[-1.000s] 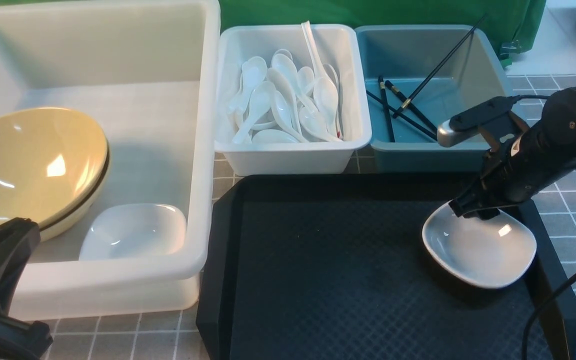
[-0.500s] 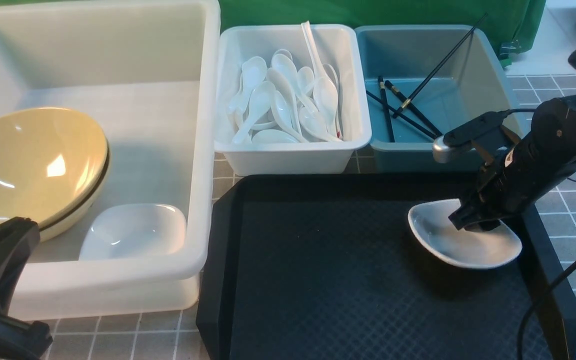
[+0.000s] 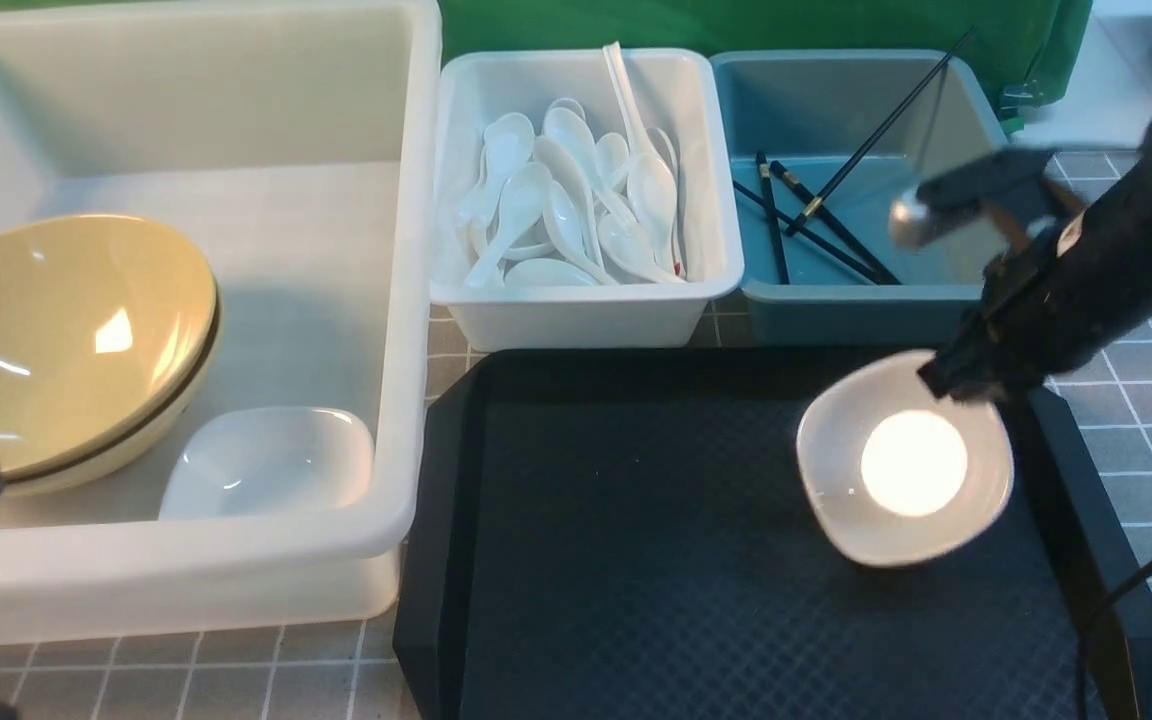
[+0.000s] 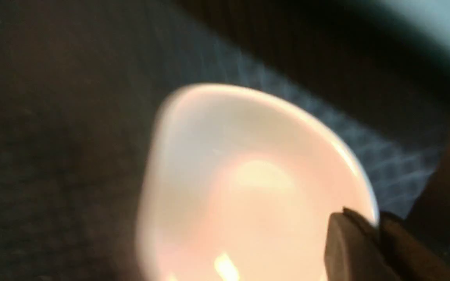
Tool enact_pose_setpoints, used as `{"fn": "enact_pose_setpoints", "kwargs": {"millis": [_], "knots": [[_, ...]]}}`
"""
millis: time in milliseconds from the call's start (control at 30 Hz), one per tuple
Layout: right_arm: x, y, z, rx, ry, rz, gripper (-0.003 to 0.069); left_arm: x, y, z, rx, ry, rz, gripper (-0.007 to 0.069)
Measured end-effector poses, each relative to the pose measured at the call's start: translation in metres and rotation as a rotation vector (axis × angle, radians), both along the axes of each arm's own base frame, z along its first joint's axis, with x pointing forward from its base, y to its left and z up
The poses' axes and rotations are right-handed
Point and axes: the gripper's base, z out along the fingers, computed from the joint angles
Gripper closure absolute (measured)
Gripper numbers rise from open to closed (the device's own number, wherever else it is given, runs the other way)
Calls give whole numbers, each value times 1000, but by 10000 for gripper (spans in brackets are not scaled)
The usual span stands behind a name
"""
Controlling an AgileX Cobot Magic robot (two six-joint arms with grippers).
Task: On grey table put chopsticks spoon bowls plates into blue grey white boxes.
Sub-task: 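Place the white bowl into the white bin on top of the stacked bowls with the right gripper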
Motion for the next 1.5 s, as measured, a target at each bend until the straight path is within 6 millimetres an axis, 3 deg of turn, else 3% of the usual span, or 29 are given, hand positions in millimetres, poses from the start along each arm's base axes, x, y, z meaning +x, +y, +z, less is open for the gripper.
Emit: {"fn": "enact_pose_setpoints", "kwargs": {"millis": [167,300,500,667,700,733,800,1000,1133,1233,1300,1333,1500], "knots": [[-8,11,61,79,-168,41,583,-8,2,3,-12,-49,0,633],[-9,30,89,122,-246,91,583,-8,2,2,-12,-48,0,633],[-14,55,101,215,-287,147,583,-8,2,2,-10,-42,0,633],[-27,120,115,520,-403,306,583,-8,2,2,-11,-41,1,633],[-26,120,115,529,-409,302,583,-8,2,2,-11,-41,1,633],[-27,142,113,593,-434,317,583,-8,2,2,-11,-41,1,633],[-27,167,103,625,-431,333,583,-8,2,2,-11,-41,1,633],[-18,250,46,612,-361,425,583,-5,1,-4,-14,-53,-2,633],[-9,284,14,596,-323,460,576,-5,1,-4,-18,-72,-4,633],[-3,291,0,585,-307,457,531,-5,1,-4,-18,-72,-4,633],[-1,292,-2,583,-318,448,447,-5,1,-4,-18,-72,-4,633],[-1,291,2,587,-326,448,384,-5,1,-4,-17,-72,-4,633],[-3,284,24,575,-390,481,242,-5,1,-4,-3,-76,0,633]]}}
